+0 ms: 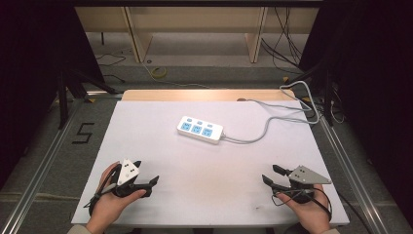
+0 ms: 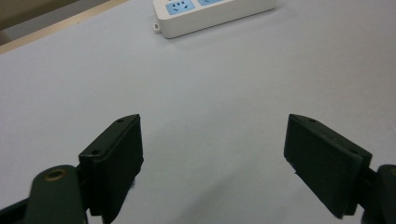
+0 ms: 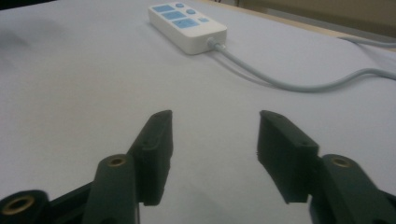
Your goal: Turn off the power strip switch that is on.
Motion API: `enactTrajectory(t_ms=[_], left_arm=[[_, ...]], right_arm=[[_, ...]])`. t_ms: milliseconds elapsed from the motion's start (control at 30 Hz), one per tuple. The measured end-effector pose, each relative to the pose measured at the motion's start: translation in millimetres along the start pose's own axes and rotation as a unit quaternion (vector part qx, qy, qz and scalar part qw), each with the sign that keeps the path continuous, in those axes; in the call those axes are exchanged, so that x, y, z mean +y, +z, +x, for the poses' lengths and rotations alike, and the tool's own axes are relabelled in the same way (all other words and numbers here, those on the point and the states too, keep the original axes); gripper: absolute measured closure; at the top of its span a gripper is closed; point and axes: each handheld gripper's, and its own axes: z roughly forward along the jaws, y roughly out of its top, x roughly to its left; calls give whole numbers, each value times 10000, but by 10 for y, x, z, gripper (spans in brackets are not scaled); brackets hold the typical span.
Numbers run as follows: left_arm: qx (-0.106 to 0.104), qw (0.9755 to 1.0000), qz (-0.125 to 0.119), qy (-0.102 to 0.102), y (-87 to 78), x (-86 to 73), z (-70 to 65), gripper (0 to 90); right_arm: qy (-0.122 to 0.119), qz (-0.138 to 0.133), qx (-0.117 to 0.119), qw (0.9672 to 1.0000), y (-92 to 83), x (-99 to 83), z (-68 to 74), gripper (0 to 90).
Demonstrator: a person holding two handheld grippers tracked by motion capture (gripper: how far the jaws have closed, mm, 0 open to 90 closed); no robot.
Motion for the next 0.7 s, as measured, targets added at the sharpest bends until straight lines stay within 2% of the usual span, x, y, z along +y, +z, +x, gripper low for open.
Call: enactTrajectory(t_ms=[33, 67, 100, 133, 167, 233, 267, 300, 333, 500, 700], left_arm=[[6, 10000, -9, -1, 3, 0, 1, 199], [6, 10000, -13, -7, 5, -1, 5, 204], [15, 10000, 9, -17, 5, -5, 10, 208], [35, 10000, 29, -22, 5, -9, 15, 208], [43, 10000, 33, -28, 3, -14, 21, 214], [51, 10000, 20, -78, 0, -18, 29, 217], [71, 9999, 19, -88, 0, -18, 34, 217], [82, 9999, 28, -93, -1, -18, 36, 220], [83, 9999, 29, -95, 0, -18, 36, 220], [90, 9999, 25, -71, 3, -13, 20, 222], [102, 9999, 37, -50, 1, -12, 19, 224]], right_arm=[[0, 0, 0, 10000, 0, 0, 0, 503], [-65, 111, 21, 9999, 6, 1, 13, 586], [-127, 164, 13, 9998, 9, 4, 21, 633], [-127, 164, 13, 9998, 9, 4, 21, 633], [-184, 222, 17, 9996, 17, 14, 34, 721], [-241, 271, 4, 9993, 26, 28, 47, 811], [-241, 271, 4, 9993, 26, 28, 47, 811], [-322, 314, -57, 9990, 25, 53, 58, 877], [-309, 313, -86, 9990, 25, 66, 62, 896], [-357, 300, -229, 9987, 40, 146, 77, 900], [-470, 384, -182, 9980, 101, 230, 105, 900]])
